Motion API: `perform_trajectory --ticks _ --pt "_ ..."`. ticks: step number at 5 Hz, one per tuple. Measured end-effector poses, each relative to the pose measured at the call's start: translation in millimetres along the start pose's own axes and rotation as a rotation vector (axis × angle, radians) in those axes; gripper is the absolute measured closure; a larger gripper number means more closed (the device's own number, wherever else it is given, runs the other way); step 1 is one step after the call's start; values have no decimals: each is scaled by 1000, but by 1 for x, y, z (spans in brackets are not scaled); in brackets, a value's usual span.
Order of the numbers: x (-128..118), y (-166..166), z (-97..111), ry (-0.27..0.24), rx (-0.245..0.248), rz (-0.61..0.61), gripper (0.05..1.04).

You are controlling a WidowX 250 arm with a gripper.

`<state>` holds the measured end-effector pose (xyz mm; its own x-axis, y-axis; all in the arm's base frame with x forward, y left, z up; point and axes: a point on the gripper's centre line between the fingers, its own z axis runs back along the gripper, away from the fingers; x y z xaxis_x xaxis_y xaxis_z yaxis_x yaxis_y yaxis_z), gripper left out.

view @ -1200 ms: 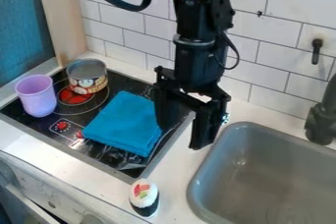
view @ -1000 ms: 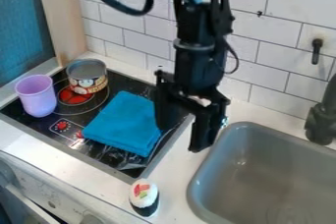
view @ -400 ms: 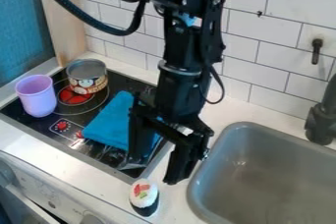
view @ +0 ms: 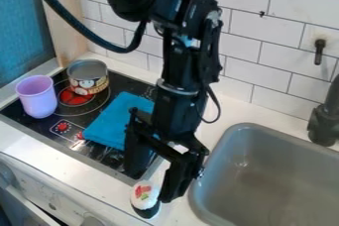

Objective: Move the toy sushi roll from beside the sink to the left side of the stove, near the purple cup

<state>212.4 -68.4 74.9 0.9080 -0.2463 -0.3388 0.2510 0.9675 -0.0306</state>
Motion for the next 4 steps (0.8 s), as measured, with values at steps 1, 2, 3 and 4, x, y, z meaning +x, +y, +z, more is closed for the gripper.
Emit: perform_trajectory --ticks 1,2,3,4 --pt "-10 2 -15 35 -1 7 83" --pt "-17 13 -26 30 -26 31 83" --pt "-17 16 -31 9 -43 19 83" --pt "-12 22 -31 -31 -46 -1 83"
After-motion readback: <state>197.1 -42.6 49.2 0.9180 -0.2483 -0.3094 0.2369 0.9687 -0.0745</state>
